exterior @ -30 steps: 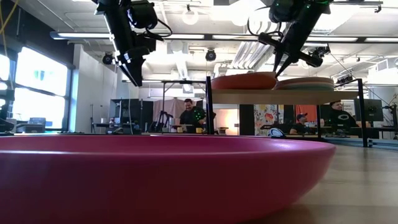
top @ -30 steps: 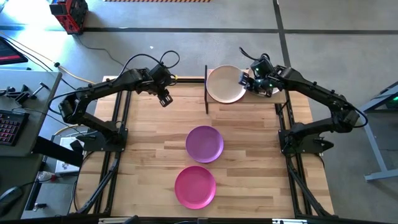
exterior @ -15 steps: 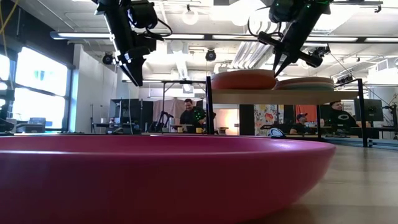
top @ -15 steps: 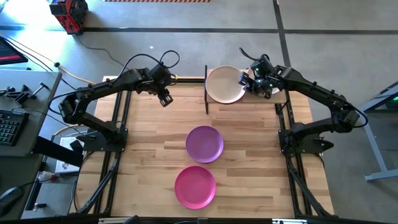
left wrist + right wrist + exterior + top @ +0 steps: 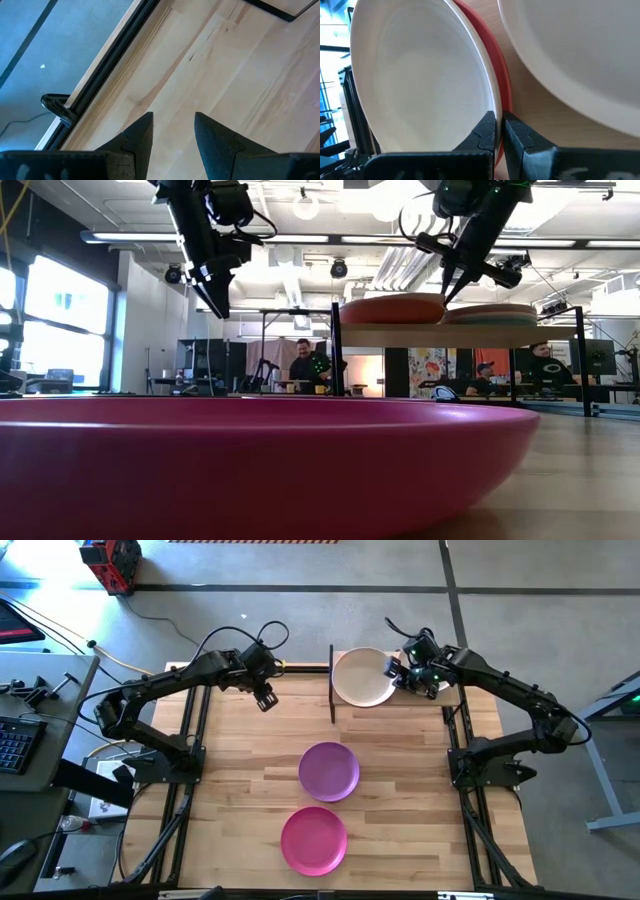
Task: Place and stack plates onto a shelf
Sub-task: Stack the white plate on top of the orange plate on the shelf
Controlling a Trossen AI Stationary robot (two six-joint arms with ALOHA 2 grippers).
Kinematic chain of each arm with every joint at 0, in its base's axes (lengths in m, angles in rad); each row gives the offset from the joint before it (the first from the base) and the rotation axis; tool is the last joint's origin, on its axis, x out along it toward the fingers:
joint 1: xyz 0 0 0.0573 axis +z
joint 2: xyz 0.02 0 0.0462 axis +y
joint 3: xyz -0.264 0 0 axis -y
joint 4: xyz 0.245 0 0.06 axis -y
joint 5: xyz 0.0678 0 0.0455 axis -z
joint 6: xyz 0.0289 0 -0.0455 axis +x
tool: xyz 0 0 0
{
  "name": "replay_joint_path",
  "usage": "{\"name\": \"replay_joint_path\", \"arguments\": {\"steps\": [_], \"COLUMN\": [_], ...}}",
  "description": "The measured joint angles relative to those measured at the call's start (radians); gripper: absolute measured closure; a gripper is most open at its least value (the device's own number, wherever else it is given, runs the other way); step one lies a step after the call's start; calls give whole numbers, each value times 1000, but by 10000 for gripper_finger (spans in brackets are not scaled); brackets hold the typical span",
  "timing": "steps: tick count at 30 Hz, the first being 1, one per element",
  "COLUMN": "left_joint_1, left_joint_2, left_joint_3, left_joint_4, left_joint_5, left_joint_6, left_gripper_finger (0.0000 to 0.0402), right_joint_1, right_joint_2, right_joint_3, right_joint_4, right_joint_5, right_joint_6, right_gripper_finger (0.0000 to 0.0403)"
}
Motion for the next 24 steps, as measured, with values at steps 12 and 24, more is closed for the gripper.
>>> {"name": "replay_joint_path", "arguments": {"steps": [12,24], "left_joint_1": [0,0], "left_joint_2": [0,0], "left_joint_3": [0,0], "left_joint_4": [0,0], "left_joint_5": [0,0], "left_joint_6": [0,0], "left_gripper_finger": [268,268], "right_joint_1": [0,0], "right_joint_2": [0,0], "right_joint_3": [0,0], "right_joint_4": [33,4], "right_joint_5": [0,-11], "right_joint_6": [10,5], "right_gripper_finger": [402,402]}}
